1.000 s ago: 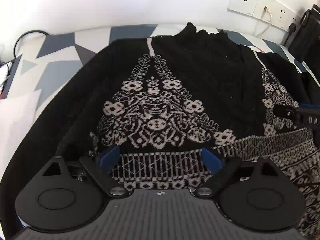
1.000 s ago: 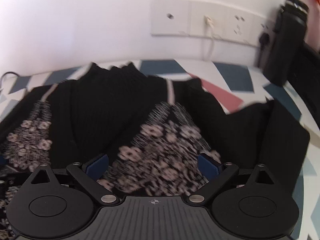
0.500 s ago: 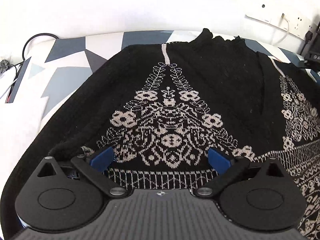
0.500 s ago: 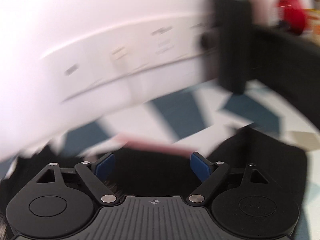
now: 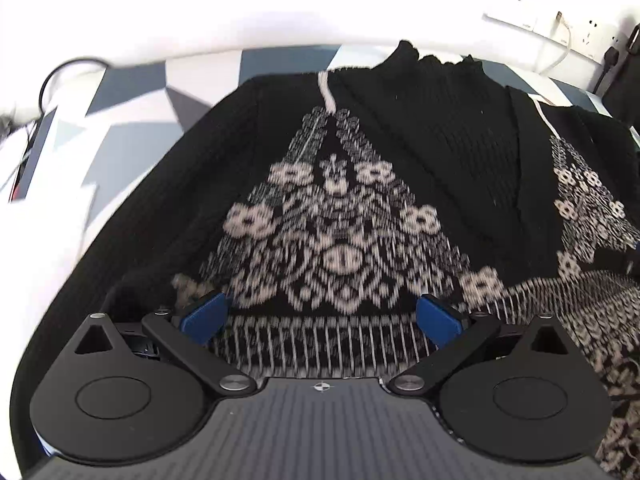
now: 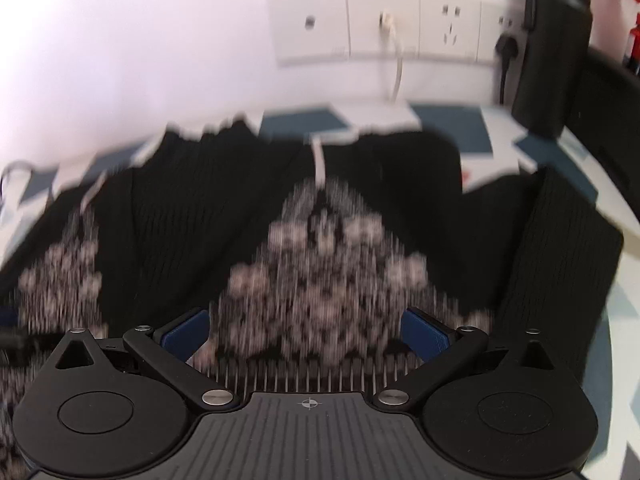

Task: Fold clothes

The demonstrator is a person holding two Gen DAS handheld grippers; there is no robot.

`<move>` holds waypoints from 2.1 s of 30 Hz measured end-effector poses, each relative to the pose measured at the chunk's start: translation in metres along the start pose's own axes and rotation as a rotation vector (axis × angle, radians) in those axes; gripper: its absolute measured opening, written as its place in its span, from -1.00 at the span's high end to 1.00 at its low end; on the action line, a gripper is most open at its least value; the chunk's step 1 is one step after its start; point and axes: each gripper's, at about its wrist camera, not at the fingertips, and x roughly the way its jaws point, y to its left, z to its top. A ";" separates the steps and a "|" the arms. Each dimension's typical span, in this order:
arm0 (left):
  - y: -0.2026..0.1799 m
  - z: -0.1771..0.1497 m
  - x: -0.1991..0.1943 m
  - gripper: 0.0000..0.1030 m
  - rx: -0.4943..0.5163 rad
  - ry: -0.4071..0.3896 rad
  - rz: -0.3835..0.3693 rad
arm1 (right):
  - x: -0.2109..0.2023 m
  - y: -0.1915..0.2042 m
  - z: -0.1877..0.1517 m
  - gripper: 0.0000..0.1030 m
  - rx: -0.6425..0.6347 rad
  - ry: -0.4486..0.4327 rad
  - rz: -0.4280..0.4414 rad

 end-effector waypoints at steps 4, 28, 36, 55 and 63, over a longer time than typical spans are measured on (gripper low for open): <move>0.000 -0.021 -0.008 -0.99 0.030 0.011 0.012 | -0.009 -0.002 -0.017 -0.98 0.008 0.055 -0.028; -0.008 -0.022 -0.001 -1.00 0.103 0.016 0.018 | 0.001 0.012 -0.047 -0.99 -0.060 -0.124 -0.078; -0.008 -0.022 -0.007 -1.00 0.048 0.051 0.052 | -0.006 0.010 -0.027 -0.99 -0.029 0.035 -0.040; -0.023 -0.096 -0.047 -0.99 -0.121 0.093 0.068 | -0.049 -0.004 -0.100 -0.99 -0.150 0.099 -0.006; -0.031 -0.103 -0.048 -1.00 -0.106 0.067 0.105 | -0.052 -0.005 -0.108 -0.99 -0.172 0.048 0.010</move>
